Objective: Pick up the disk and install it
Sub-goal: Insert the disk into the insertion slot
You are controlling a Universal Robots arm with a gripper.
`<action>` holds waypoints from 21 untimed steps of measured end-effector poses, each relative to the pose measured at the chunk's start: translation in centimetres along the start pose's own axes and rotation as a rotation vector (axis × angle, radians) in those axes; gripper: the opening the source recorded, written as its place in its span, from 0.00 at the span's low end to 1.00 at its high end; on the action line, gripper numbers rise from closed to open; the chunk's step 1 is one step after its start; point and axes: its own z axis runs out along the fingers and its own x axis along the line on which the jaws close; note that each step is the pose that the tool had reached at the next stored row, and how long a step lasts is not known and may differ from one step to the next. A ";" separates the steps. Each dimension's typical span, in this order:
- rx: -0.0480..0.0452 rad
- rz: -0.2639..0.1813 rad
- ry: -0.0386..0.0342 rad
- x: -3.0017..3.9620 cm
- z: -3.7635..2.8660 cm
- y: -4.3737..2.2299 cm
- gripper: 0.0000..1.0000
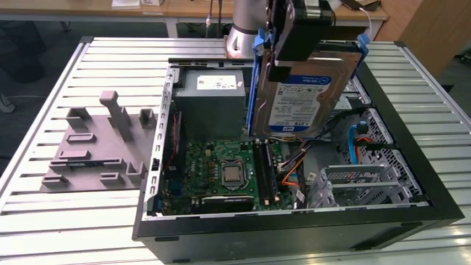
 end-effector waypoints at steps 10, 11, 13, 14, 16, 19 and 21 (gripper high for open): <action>-0.0005 0.000 0.0002 0.81 0.14 -0.88 0.36; -0.0005 0.000 0.0000 1.10 0.17 -0.89 0.36; -0.0005 0.000 0.0000 1.72 0.19 -0.93 0.36; -0.0006 0.000 0.0002 2.00 0.19 -0.96 0.36; -0.0005 0.000 0.0000 2.43 0.23 -1.02 0.36; -0.0006 0.000 0.0018 2.68 0.29 -1.28 0.36; -0.0011 0.000 0.0042 2.70 0.35 -1.58 0.36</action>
